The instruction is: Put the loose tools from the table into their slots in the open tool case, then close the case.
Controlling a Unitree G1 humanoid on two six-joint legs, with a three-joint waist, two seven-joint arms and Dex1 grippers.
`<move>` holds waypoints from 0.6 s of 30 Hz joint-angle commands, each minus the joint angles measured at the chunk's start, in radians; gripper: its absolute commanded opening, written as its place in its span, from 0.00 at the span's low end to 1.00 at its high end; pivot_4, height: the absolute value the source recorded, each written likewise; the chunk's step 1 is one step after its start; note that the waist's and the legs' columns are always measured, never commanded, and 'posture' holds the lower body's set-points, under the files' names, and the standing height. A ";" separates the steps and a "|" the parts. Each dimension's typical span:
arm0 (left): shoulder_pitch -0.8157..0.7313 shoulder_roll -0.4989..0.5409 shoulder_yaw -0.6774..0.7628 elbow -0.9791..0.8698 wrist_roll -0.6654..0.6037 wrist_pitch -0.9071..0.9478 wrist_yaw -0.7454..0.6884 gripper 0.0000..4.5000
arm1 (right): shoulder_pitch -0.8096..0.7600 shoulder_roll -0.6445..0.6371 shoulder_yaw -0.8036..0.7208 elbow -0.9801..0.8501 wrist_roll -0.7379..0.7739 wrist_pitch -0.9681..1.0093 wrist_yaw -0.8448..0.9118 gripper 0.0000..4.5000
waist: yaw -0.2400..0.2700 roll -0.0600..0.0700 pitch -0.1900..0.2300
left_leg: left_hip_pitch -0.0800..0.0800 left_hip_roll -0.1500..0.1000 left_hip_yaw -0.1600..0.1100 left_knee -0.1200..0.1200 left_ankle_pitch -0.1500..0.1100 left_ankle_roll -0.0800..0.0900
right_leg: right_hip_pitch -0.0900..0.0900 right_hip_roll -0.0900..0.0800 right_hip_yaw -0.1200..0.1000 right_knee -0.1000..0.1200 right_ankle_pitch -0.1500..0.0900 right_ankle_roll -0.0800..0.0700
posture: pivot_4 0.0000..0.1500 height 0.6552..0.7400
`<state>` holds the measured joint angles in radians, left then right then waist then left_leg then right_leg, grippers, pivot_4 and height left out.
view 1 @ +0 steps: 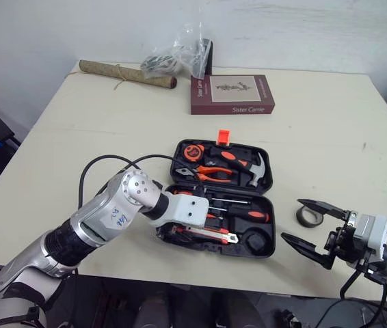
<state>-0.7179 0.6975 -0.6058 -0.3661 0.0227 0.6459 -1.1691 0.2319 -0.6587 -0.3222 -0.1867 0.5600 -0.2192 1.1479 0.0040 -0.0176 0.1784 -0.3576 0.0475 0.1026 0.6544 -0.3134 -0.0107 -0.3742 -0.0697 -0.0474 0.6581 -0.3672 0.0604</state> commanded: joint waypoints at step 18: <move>0.370 -0.174 0.374 0.125 -0.295 -0.519 0.003 0.12 | 0.026 -0.012 -0.037 -0.058 0.036 0.017 -0.009 1.00 | -0.008 0.002 -0.001 | 0.001 0.001 0.000 0.000 0.000 0.000 | 0.000 -0.001 -0.001 0.001 0.000 0.000 | 1.00 1.00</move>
<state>-0.3611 0.5103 -0.2335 -0.2558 -0.2883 0.1940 -1.1564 0.2548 -0.6615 -0.3287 -0.2051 0.5751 -0.2077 1.1475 -0.0038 -0.0154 0.1772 -0.3563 0.0483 0.1026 0.6543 -0.3135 -0.0107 -0.3740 -0.0701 -0.0487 0.6588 -0.3671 0.0605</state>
